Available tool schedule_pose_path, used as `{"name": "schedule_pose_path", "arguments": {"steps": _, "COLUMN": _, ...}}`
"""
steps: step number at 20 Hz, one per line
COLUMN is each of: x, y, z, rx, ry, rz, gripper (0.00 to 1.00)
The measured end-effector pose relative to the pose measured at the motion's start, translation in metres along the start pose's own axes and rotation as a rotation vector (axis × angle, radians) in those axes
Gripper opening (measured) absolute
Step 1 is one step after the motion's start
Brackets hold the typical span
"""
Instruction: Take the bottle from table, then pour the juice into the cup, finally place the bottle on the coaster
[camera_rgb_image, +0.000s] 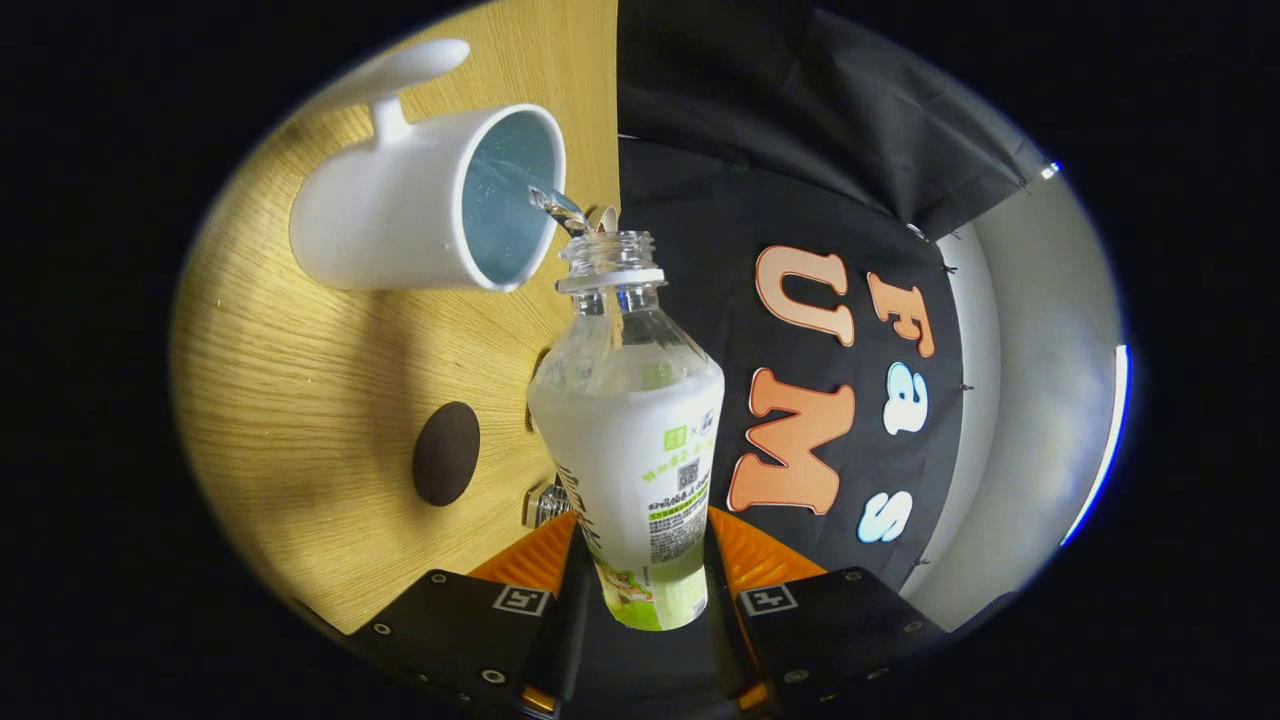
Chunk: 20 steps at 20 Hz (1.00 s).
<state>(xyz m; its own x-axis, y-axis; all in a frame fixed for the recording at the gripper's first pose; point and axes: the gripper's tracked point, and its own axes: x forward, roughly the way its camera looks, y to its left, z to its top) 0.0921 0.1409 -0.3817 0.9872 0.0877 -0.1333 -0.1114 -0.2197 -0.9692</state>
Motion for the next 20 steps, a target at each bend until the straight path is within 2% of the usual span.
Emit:
{"name": "schedule_pose_path", "arguments": {"steps": 10, "x": 0.002, "y": -0.012, "z": 0.0, "rx": -0.083, "ry": -0.016, "rz": -0.033, "gripper": 0.54}}
{"name": "schedule_pose_path", "arguments": {"steps": 20, "x": 0.006, "y": -0.023, "z": 0.006, "rx": -0.142, "ry": -0.033, "rz": -0.03, "gripper": 0.54}}
